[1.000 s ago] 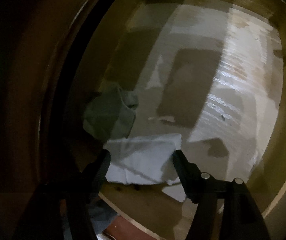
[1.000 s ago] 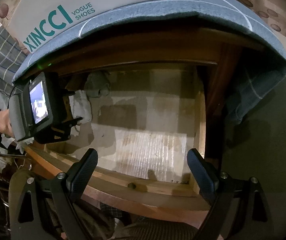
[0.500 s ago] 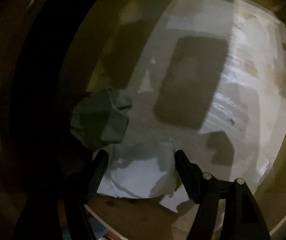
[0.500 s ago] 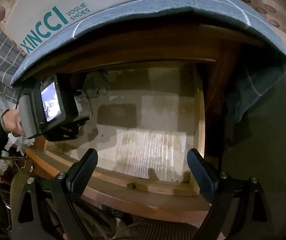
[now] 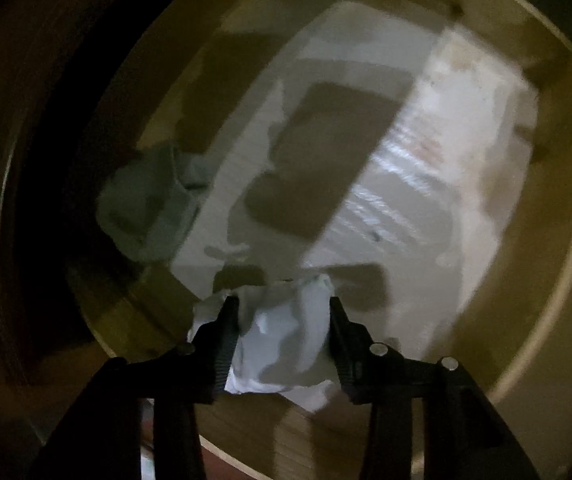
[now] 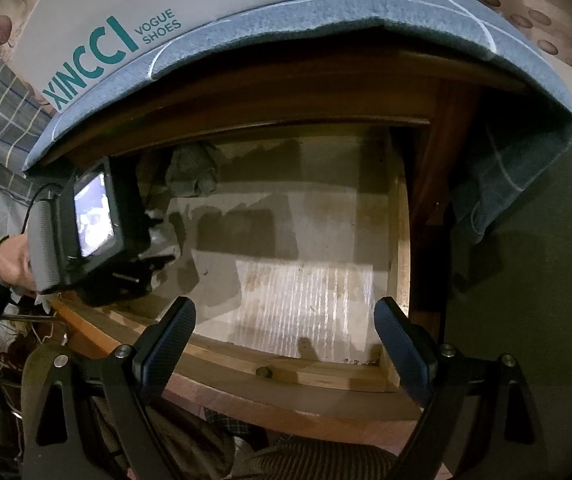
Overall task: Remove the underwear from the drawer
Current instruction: 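Close the left gripper on the white rolled sock and lift it, then hold the white sock with the left gripper while the right gripper reaches into the drawer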
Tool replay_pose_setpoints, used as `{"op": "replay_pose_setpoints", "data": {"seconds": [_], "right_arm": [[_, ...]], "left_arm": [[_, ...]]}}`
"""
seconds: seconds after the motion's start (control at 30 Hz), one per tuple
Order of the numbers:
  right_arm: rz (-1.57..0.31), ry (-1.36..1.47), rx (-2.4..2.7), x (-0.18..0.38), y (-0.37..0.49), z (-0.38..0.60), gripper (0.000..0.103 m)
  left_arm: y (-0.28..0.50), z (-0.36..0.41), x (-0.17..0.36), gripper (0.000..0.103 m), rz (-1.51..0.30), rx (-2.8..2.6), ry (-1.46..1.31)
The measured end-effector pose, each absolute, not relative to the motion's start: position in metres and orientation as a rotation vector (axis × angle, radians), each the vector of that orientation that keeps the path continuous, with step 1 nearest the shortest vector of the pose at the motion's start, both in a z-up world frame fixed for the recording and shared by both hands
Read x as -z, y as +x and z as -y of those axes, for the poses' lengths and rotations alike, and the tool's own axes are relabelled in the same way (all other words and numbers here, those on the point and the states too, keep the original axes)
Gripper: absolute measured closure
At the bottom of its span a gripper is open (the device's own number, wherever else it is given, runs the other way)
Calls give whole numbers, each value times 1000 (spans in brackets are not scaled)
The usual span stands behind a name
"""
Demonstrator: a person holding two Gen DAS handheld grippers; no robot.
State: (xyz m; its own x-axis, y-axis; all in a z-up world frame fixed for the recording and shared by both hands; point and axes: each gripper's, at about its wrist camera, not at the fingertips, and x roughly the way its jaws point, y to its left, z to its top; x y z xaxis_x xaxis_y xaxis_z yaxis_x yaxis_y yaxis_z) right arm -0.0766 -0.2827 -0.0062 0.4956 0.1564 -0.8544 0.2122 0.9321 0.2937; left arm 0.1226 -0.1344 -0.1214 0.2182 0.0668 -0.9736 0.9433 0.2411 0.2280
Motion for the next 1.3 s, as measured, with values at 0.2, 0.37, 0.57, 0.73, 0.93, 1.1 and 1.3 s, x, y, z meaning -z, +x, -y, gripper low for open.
{"op": "replay_pose_setpoints", "data": {"seconds": [0.2, 0.37, 0.57, 0.73, 0.93, 1.1, 1.3], "right_arm": [[-1054, 386, 31, 6, -78, 282, 14], [-1055, 381, 28, 6, -79, 282, 14], [-1071, 341, 31, 6, -75, 277, 14], [-1074, 224, -27, 0, -64, 258, 16], [-1033, 25, -126, -7, -31, 226, 22], [-1015, -259, -208, 2, -6, 191, 34], [-969, -598, -252, 25, 10, 153, 43]], "left_arm": [[132, 118, 100, 61, -1260, 845, 949], [135, 103, 84, 61, -1279, 822, 789], [126, 93, 65, 61, -1277, 790, 619], [112, 78, 37, 61, -1246, 751, 481], [109, 53, 17, 61, -1230, 677, 326], [104, 22, 2, 61, -1203, 579, 172], [97, -8, -13, 61, -1130, 406, 47]]}}
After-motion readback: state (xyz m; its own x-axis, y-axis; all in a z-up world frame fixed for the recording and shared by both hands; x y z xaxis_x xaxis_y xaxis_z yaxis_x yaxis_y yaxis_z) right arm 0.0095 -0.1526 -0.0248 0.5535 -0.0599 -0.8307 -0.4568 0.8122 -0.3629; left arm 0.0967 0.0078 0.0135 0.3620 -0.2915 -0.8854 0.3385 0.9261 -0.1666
